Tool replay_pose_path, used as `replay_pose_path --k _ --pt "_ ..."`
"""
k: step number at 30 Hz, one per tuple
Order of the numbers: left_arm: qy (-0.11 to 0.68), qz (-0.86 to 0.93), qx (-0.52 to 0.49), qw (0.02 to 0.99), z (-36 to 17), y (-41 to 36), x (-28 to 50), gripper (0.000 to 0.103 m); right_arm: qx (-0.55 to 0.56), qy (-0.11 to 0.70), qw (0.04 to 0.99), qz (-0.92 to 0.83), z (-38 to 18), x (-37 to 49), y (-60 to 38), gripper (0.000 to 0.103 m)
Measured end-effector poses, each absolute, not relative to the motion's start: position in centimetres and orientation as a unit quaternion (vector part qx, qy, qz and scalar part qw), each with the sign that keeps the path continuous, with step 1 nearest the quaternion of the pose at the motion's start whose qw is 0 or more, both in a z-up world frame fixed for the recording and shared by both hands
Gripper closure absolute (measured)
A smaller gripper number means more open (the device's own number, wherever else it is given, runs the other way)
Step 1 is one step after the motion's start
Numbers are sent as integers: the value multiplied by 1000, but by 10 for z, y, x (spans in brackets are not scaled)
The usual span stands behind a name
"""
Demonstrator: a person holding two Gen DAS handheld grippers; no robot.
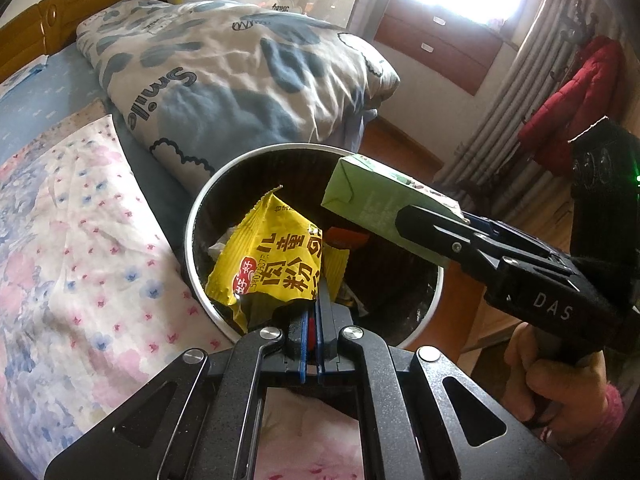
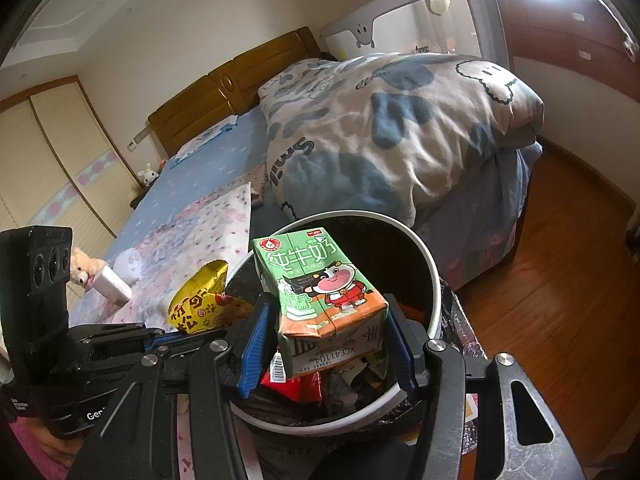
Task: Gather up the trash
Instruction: 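Lower the yellow bag and green carton into the bin, then open both tools and move them toward the white foam block on the bed, then grasp the white foam block with the left tool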
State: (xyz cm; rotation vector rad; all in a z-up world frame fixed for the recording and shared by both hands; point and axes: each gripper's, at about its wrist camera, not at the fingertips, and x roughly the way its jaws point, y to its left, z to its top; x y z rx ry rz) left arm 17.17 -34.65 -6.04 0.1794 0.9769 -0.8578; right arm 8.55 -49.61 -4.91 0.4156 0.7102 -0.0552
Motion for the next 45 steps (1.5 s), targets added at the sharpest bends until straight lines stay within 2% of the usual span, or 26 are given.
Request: replay_pose_path --k 10,11,15,23,28,31,41,43,45 --pt "455 -402 80 791 -60 -349 172 99 213 355 910 -23 -51 93 -504 48" --pt "455 -404 78 790 -59 -348 172 96 215 356 909 -21 -52 94 -505 48" --pt "450 -396 77 797 -60 -342 169 61 216 353 910 -27 -52 93 -505 47" --pt "456 -382 57 802 -65 -314 167 61 228 338 912 -32 -44 83 -500 42" --pt "458 -354 35 815 -69 -278 166 58 232 319 919 -22 -34 79 -482 23" --pt "459 -330 21 824 -72 -250 167 58 235 317 919 -9 -32 82 -465 16" --pt "459 -243 -30 854 -78 -156 176 55 224 334 914 50 -40 101 -400 14" --pt "454 -225 -34 861 -79 -140 177 51 221 339 913 60 -42 106 -387 13" --pt "450 -199 -42 870 -79 -121 180 42 219 345 910 69 -46 112 -376 13"
